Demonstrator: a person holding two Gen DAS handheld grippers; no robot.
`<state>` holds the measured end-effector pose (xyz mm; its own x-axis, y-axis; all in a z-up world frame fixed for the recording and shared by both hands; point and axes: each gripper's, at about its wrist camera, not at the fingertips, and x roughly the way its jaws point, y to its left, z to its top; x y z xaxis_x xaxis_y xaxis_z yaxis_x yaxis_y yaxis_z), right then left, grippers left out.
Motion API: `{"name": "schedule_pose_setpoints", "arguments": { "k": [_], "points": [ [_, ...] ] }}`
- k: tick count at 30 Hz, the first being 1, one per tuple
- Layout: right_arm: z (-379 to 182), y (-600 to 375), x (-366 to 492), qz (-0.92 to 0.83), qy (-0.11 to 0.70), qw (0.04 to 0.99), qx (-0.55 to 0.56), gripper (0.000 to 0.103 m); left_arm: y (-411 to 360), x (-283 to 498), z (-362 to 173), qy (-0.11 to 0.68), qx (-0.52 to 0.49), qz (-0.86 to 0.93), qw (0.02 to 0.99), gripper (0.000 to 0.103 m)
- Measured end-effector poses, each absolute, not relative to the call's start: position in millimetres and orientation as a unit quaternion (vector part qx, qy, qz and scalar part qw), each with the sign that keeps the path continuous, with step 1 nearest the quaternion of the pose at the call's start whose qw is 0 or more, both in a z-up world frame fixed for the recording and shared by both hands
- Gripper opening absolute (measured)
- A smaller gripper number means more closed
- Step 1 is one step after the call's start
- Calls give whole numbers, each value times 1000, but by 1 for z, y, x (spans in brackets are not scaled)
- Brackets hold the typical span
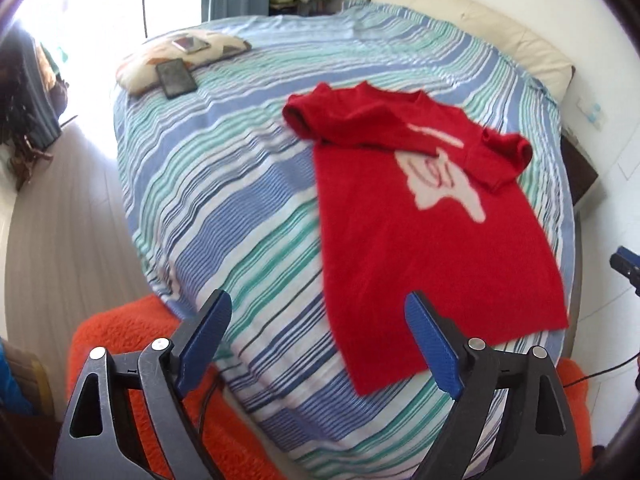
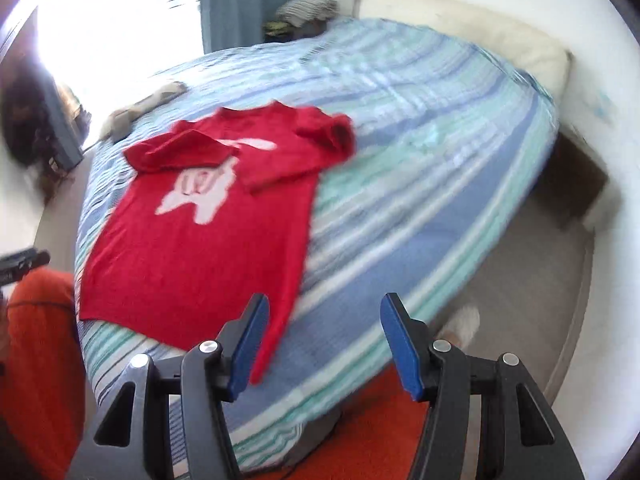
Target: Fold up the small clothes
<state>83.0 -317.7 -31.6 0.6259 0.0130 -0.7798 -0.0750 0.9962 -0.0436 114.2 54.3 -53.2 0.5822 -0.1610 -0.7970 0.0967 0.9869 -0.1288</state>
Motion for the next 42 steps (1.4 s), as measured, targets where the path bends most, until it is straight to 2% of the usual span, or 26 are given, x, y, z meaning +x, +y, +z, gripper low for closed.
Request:
{"name": "schedule_pose_setpoints", "arguments": {
  "k": [4,8,11,12,13,14,17,20,23,27,36,42],
  "points": [
    [-36,-269,162,136,430,885,-117,58,30,137,-72,453,-63,-95,884,90],
    [-82,-227,233,193,447,857,-166,58,16,133,-114,494,-38,-92,864,88],
    [-122,-212,275,193,455,849,-188,58,13,135,-121,502,-21,-93,860,89],
    [-137,-212,288,183,472,841,-193,53,14,136,-120,501,-19,-91,860,89],
    [-147,-217,299,171,490,834,-189,39,14,137,-121,502,-18,-88,860,89],
    [-145,-227,305,163,490,838,-178,4,15,140,-123,504,-20,-83,859,89],
    [-90,-303,311,115,440,888,-69,4,24,142,-126,513,-41,-76,854,89],
    [-37,-428,308,17,393,916,74,4,28,143,-125,511,-52,-73,855,89],
    [-17,-539,293,-73,366,912,169,5,28,145,-127,512,-51,-68,855,89],
    [-36,-618,271,-150,372,887,228,5,22,145,-131,520,-43,-70,850,89],
    [-132,-668,222,-212,401,807,378,4,13,141,-136,524,-9,-69,849,89],
    [-150,-671,236,-236,415,794,377,6,15,144,-140,531,-11,-63,845,89]
  ]
}}
